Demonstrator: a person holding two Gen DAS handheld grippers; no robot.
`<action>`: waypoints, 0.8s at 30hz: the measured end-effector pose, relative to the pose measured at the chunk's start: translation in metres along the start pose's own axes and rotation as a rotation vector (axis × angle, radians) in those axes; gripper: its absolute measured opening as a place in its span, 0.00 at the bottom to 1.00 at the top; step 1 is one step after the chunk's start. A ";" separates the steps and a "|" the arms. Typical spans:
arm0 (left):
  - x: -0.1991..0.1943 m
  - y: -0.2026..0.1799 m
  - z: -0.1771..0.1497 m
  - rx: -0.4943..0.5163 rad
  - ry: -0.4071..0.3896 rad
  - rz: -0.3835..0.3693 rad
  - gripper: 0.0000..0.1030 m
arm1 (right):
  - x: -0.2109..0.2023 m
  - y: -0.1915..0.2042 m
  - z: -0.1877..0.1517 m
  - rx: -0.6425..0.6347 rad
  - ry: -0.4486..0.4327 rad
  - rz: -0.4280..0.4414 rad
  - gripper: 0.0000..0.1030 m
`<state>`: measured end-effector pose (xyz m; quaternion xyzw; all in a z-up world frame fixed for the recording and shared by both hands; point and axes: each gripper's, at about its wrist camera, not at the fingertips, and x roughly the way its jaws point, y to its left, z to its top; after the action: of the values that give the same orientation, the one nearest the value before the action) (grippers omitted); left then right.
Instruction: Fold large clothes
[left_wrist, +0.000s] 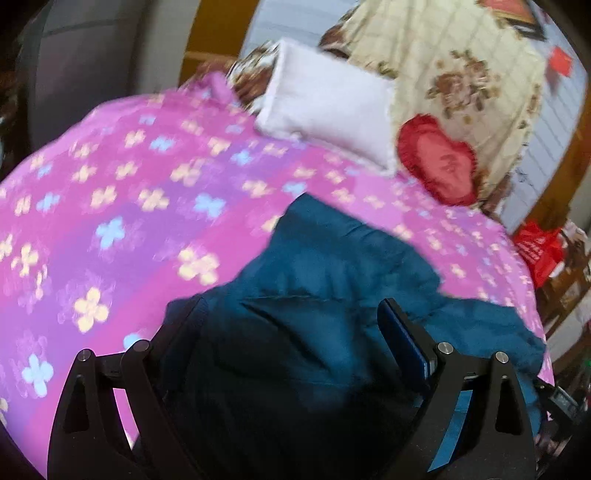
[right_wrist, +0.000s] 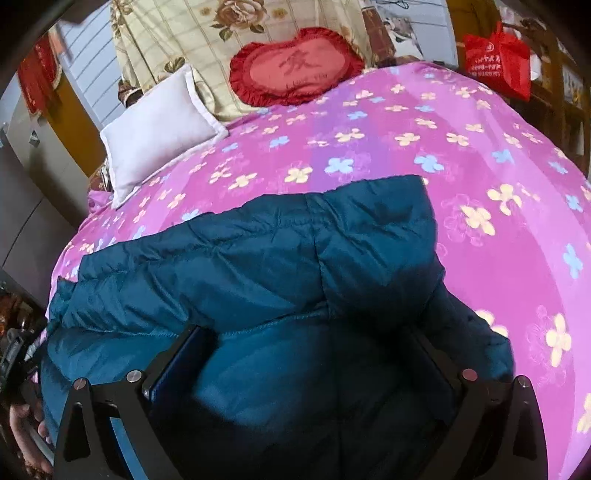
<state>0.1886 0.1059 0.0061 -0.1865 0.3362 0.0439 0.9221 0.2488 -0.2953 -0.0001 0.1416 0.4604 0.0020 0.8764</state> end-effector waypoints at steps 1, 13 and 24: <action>-0.006 -0.008 0.001 0.020 -0.020 -0.004 0.91 | -0.006 0.004 0.001 0.005 -0.008 -0.016 1.00; -0.008 -0.025 -0.006 0.175 -0.068 0.272 0.91 | -0.016 0.118 -0.035 -0.203 -0.021 -0.044 1.00; -0.015 0.035 0.001 -0.172 -0.026 0.154 0.91 | 0.011 0.112 -0.047 -0.229 -0.034 -0.033 1.00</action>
<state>0.1700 0.1397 0.0054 -0.2381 0.3324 0.1456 0.9009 0.2319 -0.1746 -0.0060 0.0331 0.4443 0.0377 0.8945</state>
